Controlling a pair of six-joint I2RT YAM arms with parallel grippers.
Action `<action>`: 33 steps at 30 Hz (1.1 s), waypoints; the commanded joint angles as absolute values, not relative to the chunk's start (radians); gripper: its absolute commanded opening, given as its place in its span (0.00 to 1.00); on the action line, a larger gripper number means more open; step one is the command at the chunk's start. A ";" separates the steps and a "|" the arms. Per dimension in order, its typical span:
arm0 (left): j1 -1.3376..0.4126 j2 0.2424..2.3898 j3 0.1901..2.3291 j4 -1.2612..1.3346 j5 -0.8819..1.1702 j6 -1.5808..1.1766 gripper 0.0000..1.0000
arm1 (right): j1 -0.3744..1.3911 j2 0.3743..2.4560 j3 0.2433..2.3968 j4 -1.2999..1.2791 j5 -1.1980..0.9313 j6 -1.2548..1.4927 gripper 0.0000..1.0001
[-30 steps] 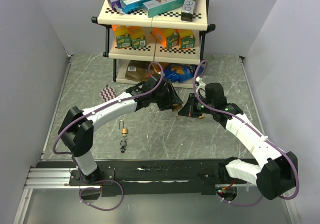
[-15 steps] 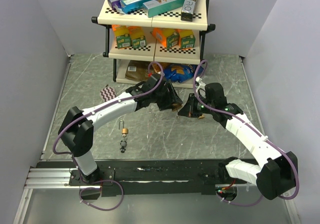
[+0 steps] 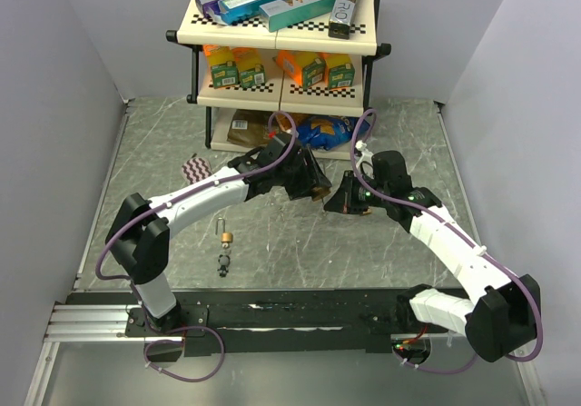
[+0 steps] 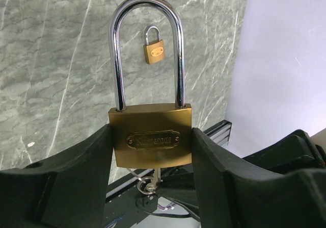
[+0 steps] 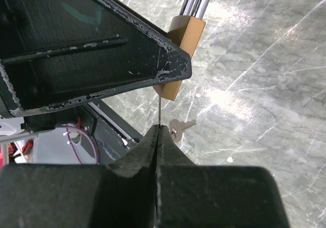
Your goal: Unlock with the key
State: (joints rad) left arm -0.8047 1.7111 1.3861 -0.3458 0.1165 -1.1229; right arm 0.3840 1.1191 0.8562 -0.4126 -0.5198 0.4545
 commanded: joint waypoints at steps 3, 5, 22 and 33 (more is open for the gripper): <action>-0.802 1.660 1.424 -0.256 0.140 -1.143 0.01 | 0.388 1.123 0.877 -0.403 -0.517 0.449 0.00; -0.802 1.657 1.419 -0.252 0.147 -1.141 0.01 | 0.388 1.123 0.877 -0.405 -0.517 0.451 0.00; -0.808 1.631 1.376 -0.229 0.150 -1.152 0.01 | 0.385 1.132 0.913 -0.397 -0.468 0.460 0.00; -0.808 1.629 1.373 -0.224 0.149 -1.150 0.01 | 0.380 1.106 0.907 -0.408 -0.459 0.465 0.00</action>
